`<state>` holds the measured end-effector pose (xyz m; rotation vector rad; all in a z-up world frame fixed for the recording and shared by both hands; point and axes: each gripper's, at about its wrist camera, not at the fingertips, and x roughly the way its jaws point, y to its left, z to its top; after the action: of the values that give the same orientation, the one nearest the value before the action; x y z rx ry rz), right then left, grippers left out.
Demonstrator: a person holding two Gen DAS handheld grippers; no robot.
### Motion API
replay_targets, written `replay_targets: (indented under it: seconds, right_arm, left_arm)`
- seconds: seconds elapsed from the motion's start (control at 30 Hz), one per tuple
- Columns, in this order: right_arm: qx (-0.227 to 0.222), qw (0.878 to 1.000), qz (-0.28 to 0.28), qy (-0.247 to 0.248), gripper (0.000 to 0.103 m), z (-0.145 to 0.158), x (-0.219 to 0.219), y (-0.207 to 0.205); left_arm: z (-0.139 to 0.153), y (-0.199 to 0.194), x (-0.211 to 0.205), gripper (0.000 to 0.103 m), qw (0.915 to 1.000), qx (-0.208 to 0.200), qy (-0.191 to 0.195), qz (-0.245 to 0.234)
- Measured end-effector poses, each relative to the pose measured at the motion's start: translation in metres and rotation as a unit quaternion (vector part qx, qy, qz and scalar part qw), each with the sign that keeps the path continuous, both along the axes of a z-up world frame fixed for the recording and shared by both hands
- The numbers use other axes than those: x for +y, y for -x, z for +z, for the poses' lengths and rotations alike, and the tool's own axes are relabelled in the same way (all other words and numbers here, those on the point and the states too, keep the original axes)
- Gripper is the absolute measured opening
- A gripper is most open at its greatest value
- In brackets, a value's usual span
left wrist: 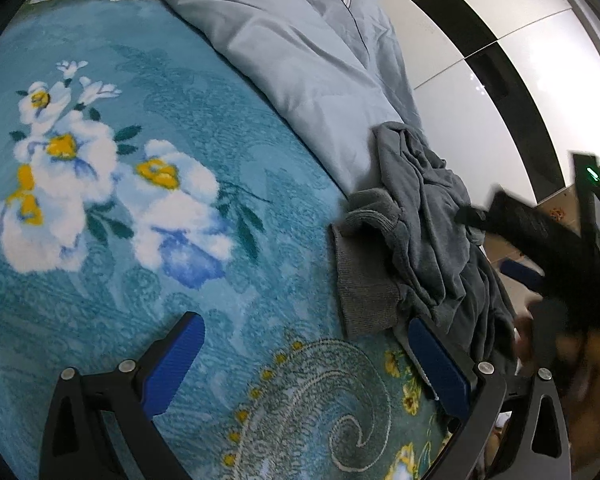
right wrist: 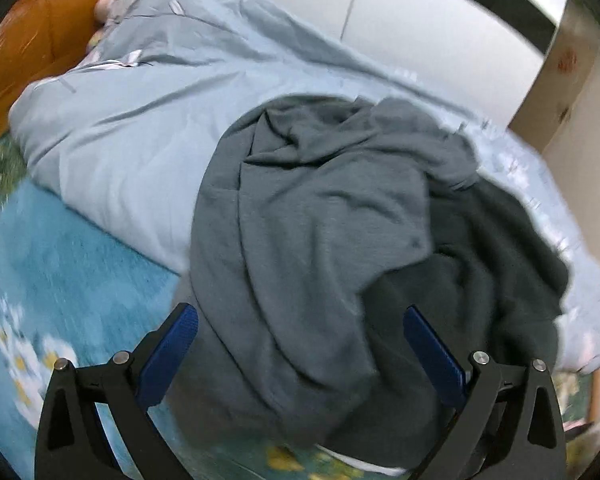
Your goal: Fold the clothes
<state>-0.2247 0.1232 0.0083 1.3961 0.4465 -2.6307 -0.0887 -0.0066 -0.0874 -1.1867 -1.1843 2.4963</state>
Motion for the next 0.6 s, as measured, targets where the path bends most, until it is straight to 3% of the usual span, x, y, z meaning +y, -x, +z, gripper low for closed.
replay_targets:
  seconds: [0.13, 0.3, 0.37, 0.43, 0.47, 0.53, 0.6]
  right_arm:
    - [-0.046, 0.999, 0.006, 0.015, 0.102, -0.023, -0.022, 0.025]
    - [-0.04, 0.997, 0.01, -0.059, 0.102, -0.047, -0.051, 0.04]
    - [-0.042, 0.996, -0.005, -0.081, 0.097, -0.051, -0.053, 0.042]
    - [-0.042, 0.994, -0.019, -0.096, 0.067, -0.05, -0.053, 0.041]
    - [-0.043, 0.994, -0.024, -0.1, 0.059, -0.048, -0.052, 0.04]
    - [-0.046, 0.996, -0.034, -0.07, 0.03, -0.034, -0.043, 0.037]
    - [-0.044, 0.997, -0.045, -0.037, 0.023, -0.017, -0.033, 0.032]
  left_arm:
    - [-0.002, 0.001, -0.004, 0.103, 1.0, -0.003, -0.005, 0.007]
    - [-0.004, 0.002, -0.007, 0.103, 1.0, 0.001, -0.007, 0.006]
    - [-0.005, 0.002, -0.007, 0.103, 0.9999, 0.001, -0.009, 0.005]
    - [-0.005, 0.003, -0.008, 0.103, 0.9999, 0.002, -0.011, 0.006]
    - [-0.005, 0.002, -0.009, 0.103, 0.9999, 0.002, -0.012, 0.006]
    - [-0.004, 0.002, -0.01, 0.103, 0.9999, 0.004, -0.014, 0.005]
    - [-0.002, 0.002, -0.012, 0.103, 0.9999, 0.007, -0.013, 0.004]
